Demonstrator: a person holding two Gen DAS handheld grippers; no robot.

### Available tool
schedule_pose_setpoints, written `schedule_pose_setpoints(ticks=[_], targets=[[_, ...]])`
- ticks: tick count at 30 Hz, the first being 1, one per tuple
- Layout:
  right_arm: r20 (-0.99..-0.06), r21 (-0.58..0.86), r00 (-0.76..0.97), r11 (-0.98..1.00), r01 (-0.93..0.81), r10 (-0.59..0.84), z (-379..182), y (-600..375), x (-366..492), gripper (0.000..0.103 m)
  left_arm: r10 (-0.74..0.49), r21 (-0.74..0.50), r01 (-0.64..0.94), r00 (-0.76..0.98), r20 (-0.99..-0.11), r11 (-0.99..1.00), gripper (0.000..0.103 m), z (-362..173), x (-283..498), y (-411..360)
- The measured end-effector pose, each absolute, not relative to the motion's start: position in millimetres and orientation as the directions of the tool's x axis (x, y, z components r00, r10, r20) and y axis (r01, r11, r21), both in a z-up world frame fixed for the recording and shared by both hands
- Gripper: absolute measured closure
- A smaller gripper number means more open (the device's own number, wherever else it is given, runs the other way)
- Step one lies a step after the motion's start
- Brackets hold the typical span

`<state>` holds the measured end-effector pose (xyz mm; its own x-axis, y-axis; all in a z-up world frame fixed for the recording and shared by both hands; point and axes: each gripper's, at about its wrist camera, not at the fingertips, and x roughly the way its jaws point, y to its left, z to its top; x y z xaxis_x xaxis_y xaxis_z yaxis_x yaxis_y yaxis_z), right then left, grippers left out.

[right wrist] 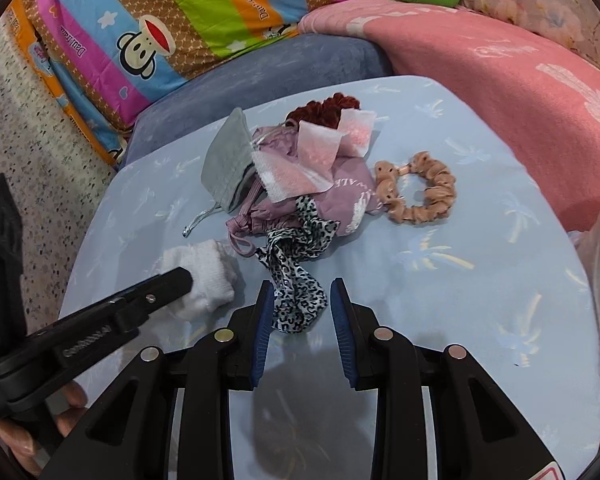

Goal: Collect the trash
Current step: 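Grasp the white sock with the left gripper while the right grasps the leopard scarf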

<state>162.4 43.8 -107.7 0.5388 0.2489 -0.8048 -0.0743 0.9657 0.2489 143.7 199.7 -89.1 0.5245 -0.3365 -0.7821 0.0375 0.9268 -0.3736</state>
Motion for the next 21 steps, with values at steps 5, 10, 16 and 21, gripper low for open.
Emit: schedule_pose_setpoints(ticks=[5, 10, 16, 21], targets=[[-0.821, 0.254, 0.511, 0.964, -0.074, 0.255, -122.3, 54.1, 172.0, 0.072, -0.32, -0.359, 0.031, 0.528, -0.787, 0.933, 0.082, -89.3, 145.7, 202.7], [-0.838, 0.251, 0.482, 0.965, -0.072, 0.254, -136.1, 58.0, 176.2, 0.078, -0.314, -0.347, 0.038, 0.527, -0.79, 0.937, 0.082, -89.1, 146.9, 199.9], [-0.836, 0.25, 0.487, 0.966, -0.07, 0.252, -137.3, 48.2, 166.5, 0.097, -0.314, -0.34, 0.049, 0.524, -0.792, 0.939, 0.082, -87.7, 144.6, 192.4], [-0.813, 0.262, 0.526, 0.964, -0.052, 0.249, -123.8, 32.8, 150.4, 0.098, -0.321, -0.335, 0.072, 0.528, -0.786, 0.939, 0.082, -79.9, 139.7, 181.0]])
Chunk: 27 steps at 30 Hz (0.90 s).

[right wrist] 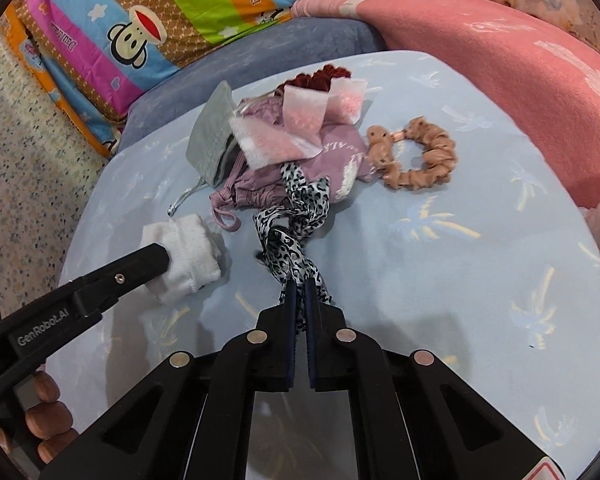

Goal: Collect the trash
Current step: 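Grasp the white sock with the left gripper while the right grasps the leopard scarf, then carry the leopard scarf toward the bin with the right gripper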

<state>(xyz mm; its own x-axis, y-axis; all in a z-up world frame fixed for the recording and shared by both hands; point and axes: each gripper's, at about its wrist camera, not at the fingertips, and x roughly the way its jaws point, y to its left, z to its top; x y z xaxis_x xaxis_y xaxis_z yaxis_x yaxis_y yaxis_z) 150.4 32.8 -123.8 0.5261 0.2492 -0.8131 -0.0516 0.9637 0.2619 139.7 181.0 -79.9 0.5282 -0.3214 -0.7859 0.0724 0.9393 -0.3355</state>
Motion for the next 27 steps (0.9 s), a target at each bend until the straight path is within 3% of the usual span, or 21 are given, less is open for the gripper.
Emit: schedule_pose_setpoints(ticks=[27], targets=[[-0.62, 0.359, 0.77, 0.927, 0.103, 0.155, -9.4, -111.3, 62.2, 0.098, -0.415, -0.231, 0.369, 0.567, -0.711, 0.9, 0.082, -2.5, 87.5, 28.4]])
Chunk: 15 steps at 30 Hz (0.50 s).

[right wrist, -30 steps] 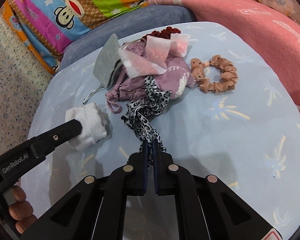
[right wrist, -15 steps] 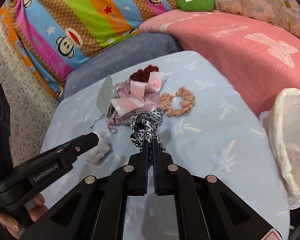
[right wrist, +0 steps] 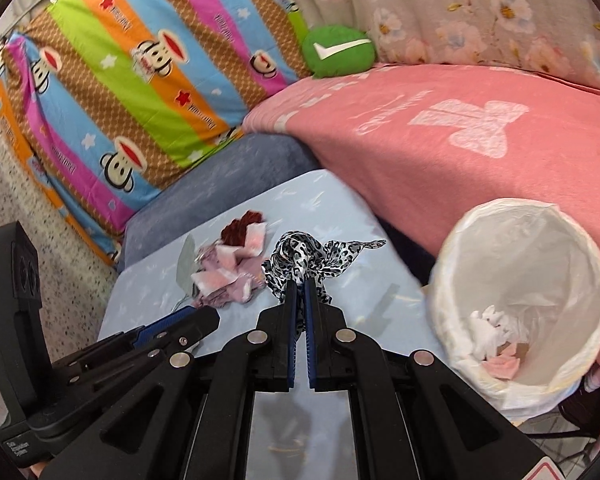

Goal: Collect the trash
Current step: 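Carry the leopard scarf toward the bin with the right gripper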

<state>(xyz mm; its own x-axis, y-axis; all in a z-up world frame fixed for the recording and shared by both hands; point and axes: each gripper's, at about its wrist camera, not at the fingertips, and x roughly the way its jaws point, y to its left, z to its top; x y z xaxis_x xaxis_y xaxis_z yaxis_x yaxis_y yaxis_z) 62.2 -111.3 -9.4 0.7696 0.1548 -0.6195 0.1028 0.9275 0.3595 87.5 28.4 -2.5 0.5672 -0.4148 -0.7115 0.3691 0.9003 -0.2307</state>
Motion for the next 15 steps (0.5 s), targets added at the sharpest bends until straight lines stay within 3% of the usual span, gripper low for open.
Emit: schedule_pose_setpoints(ticks=[7, 9, 11, 13, 15], targets=[[-0.603, 0.384, 0.793, 0.904, 0.187, 0.092, -3.6, -161.9, 35.9, 0.098, -0.413, -0.211, 0.386, 0.574, -0.707, 0.898, 0.081, -0.5, 81.4, 4.0], [-0.603, 0.39, 0.793, 0.899, 0.198, 0.087, -4.5, -168.7, 34.1, 0.098, -0.376, -0.194, 0.352, 0.581, -0.722, 0.916, 0.07, -5.0, 84.6, 11.2], [-0.605, 0.396, 0.791, 0.896, 0.201, 0.09, -6.2, -172.8, 34.1, 0.098, -0.329, -0.186, 0.29, 0.598, -0.731, 0.939, 0.042, -12.1, 91.4, 31.2], [-0.606, 0.395, 0.789, 0.898, 0.194, 0.096, -7.3, -172.5, 35.7, 0.098, -0.269, -0.163, 0.223, 0.622, -0.735, 0.961, 0.034, -18.7, 97.4, 56.3], [-0.608, 0.397, 0.786, 0.9, 0.178, 0.113, -9.2, -167.0, 41.0, 0.098, -0.219, -0.146, 0.167, 0.624, -0.75, 0.975, 0.034, -25.1, 104.3, 77.6]])
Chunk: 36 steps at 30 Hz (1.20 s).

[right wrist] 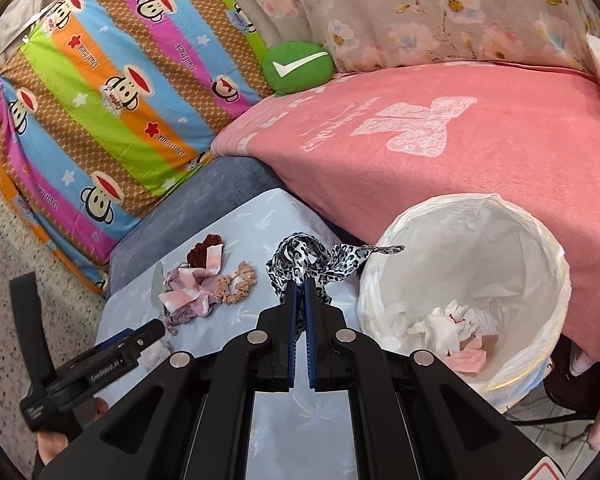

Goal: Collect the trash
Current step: 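Carry the leopard scarf toward the bin with the right gripper, then carry the white sock over the bin and open both grippers to drop both items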

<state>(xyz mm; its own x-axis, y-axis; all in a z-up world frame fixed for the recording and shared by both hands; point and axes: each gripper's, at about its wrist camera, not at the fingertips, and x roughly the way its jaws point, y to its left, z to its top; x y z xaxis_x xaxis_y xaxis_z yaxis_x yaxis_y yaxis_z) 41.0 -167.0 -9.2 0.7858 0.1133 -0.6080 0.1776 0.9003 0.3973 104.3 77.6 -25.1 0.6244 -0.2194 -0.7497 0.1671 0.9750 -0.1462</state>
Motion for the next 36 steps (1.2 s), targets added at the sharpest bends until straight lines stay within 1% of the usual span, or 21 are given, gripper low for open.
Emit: schedule_pose_setpoints(ticks=[3, 7, 9, 11, 12, 13, 15, 17, 19, 24, 30, 36], targets=[[-0.611, 0.403, 0.781, 0.9, 0.166, 0.13, -12.7, -159.7, 47.8, 0.098, -0.151, -0.134, 0.074, 0.607, -0.78, 0.988, 0.034, -43.9, 119.2, 116.0], [-0.622, 0.395, 0.767, 0.909, 0.133, 0.158, -17.2, -137.3, 60.0, 0.098, -0.12, -0.137, 0.014, 0.572, -0.811, 0.99, 0.035, -68.0, 132.4, 145.8], [-0.63, 0.386, 0.758, 0.915, 0.119, 0.168, -19.7, -125.1, 66.5, 0.098, -0.15, -0.177, 0.003, 0.547, -0.824, 0.984, 0.042, -79.3, 138.3, 155.7], [-0.639, 0.379, 0.749, 0.919, 0.11, 0.174, -22.0, -115.3, 71.6, 0.098, -0.175, -0.199, 0.011, 0.524, -0.833, 0.98, 0.056, -87.2, 143.1, 157.2], [-0.644, 0.375, 0.745, 0.921, 0.108, 0.175, -22.7, -110.5, 73.6, 0.098, -0.179, -0.198, 0.019, 0.516, -0.838, 0.98, 0.059, -91.1, 144.6, 155.9], [-0.647, 0.373, 0.742, 0.922, 0.106, 0.176, -23.3, -106.1, 75.4, 0.098, -0.174, -0.189, 0.024, 0.514, -0.84, 0.982, 0.067, -92.5, 143.9, 154.4], [-0.653, 0.365, 0.737, 0.925, 0.103, 0.176, -24.6, -99.4, 77.6, 0.098, -0.186, -0.195, 0.038, 0.516, -0.836, 0.98, 0.071, -91.4, 142.1, 151.3], [-0.655, 0.358, 0.736, 0.928, 0.102, 0.172, -24.5, -93.7, 78.3, 0.098, -0.216, -0.22, 0.054, 0.514, -0.83, 0.974, 0.08, -88.3, 140.5, 150.0], [-0.654, 0.357, 0.737, 0.929, 0.102, 0.171, -23.9, -92.1, 77.8, 0.098, -0.233, -0.229, 0.072, 0.518, -0.823, 0.971, 0.082, -83.1, 137.6, 145.6], [-0.646, 0.361, 0.745, 0.927, 0.106, 0.166, -21.9, -96.4, 74.7, 0.098, -0.282, -0.25, 0.133, 0.541, -0.793, 0.959, 0.082, -62.1, 126.6, 121.4], [-0.628, 0.369, 0.765, 0.92, 0.129, 0.145, -15.2, -116.7, 64.1, 0.098, -0.357, -0.258, 0.25, 0.556, -0.751, 0.933, 0.082, -32.6, 115.8, 73.6], [-0.613, 0.383, 0.783, 0.906, 0.182, 0.102, -11.5, -149.4, 47.8, 0.098, -0.44, -0.27, 0.369, 0.53, -0.725, 0.889, 0.082, -13.2, 107.5, 17.4]])
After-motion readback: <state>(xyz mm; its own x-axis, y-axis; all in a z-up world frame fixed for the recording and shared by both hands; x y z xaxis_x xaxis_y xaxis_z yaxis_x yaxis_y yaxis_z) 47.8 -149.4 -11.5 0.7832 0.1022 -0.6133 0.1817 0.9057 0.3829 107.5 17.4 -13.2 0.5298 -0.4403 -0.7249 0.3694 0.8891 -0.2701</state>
